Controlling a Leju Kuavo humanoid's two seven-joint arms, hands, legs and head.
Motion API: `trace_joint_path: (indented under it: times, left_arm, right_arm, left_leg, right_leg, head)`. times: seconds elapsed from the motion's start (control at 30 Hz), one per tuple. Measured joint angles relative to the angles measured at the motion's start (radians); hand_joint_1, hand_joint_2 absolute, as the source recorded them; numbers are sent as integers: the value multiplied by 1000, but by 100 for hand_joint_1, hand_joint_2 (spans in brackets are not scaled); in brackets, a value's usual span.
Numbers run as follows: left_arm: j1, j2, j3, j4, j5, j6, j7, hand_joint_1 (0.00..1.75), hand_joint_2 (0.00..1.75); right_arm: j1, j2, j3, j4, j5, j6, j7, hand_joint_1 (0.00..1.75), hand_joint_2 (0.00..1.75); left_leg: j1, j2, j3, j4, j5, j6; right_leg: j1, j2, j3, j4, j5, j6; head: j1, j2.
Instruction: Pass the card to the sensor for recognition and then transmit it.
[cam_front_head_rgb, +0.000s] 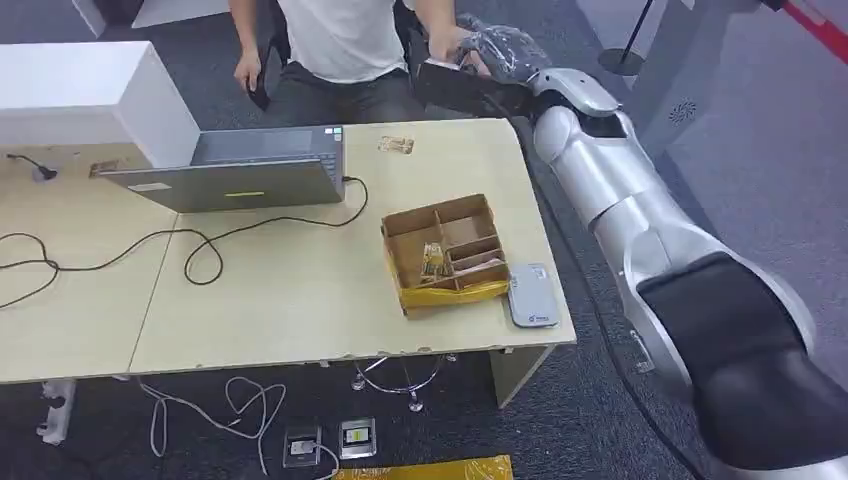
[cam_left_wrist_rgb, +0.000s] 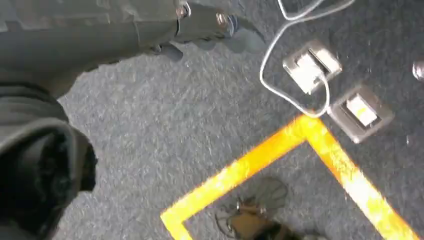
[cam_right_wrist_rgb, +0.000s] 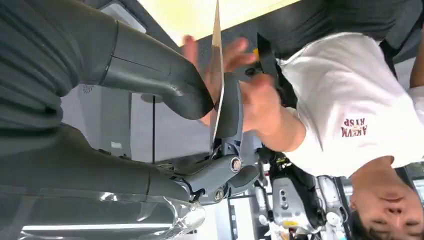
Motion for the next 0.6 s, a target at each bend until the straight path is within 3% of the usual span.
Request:
trace_joint_path:
  times: [0.27,0.37,0.4,0.43,0.47,0.5,0.6]
  left_arm:
    - [-10,27,-7,0,-8,-5,1,0,0]
    - [4,17,-7,-2,29,60,-5,0,0]
    - [15,5,-6,-2,37,99,-10,0,0]
    - [28,-4,-6,-3,38,123,-12,0,0]
    - [39,-11,-6,-3,42,129,-13,0,0]
    - [49,-18,-6,-3,43,130,-13,0,0]
    - [61,-34,-6,-5,45,130,-13,0,0]
  right_arm:
    - [-53,47,20,81,31,5,11,175,175]
    - [-56,55,27,96,34,-3,2,175,175]
    - [-56,55,27,99,34,-8,-4,162,175]
    - [-57,55,28,102,37,-15,-9,134,175]
    - [-57,55,29,106,39,-20,-12,12,175]
    - [-57,55,32,112,41,-25,-12,0,175]
    - [-55,55,42,123,47,-38,-14,0,175]
  left_leg:
    - [0,0,0,0,0,0]
    - [0,0,0,0,0,0]
    - [-1,1,0,0,0,-1]
    - [-1,1,1,0,0,-1]
    - [-1,1,1,0,0,-1]
    - [-1,1,0,0,0,-1]
    - [0,1,0,0,0,-1]
  right_leg:
    - [0,1,0,0,0,0]
    - [0,1,0,-1,0,0]
    - [-1,1,0,-1,0,0]
    - [-1,2,0,-1,0,0]
    - [-1,1,0,-1,0,0]
    - [-1,1,0,-1,0,0]
    - [0,0,0,-1,0,0]
  head:
    - [1,0]
    - [1,0]
    - [0,0]
    - [0,0]
    - [0,0]
    - [1,0]
    - [1,0]
